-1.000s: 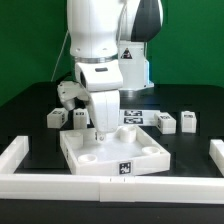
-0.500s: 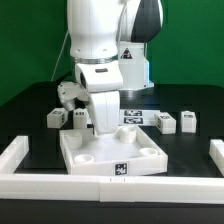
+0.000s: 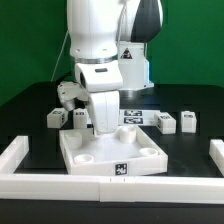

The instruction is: Assemble one leg

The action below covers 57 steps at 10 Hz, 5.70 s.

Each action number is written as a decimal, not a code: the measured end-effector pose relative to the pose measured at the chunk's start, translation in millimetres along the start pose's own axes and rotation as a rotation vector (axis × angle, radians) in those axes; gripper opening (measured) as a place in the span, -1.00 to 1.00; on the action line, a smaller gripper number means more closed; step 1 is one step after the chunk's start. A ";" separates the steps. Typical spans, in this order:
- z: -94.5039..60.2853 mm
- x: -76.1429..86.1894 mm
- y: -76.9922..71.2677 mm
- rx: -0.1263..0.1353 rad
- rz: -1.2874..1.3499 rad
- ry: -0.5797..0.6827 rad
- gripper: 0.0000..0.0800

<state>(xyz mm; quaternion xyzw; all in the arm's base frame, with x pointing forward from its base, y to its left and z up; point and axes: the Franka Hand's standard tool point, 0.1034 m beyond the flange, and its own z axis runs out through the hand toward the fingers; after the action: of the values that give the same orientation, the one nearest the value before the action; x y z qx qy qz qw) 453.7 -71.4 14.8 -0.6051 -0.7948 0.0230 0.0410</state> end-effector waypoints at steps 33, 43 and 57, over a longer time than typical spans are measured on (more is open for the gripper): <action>-38.5 173.7 14.9 -0.043 1.427 0.057 0.62; -24.2 210.7 -7.2 0.380 1.787 -0.220 0.62; 19.1 239.7 -30.8 0.890 1.592 -0.617 0.62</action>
Offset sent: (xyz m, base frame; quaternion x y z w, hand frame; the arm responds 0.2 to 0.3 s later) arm 0.0268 0.0643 -0.0002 -0.0027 0.0144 0.0651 0.9978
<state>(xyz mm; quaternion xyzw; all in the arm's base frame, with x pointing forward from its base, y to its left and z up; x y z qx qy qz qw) 358.9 151.6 7.4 -0.8634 -0.0457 0.5017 0.0283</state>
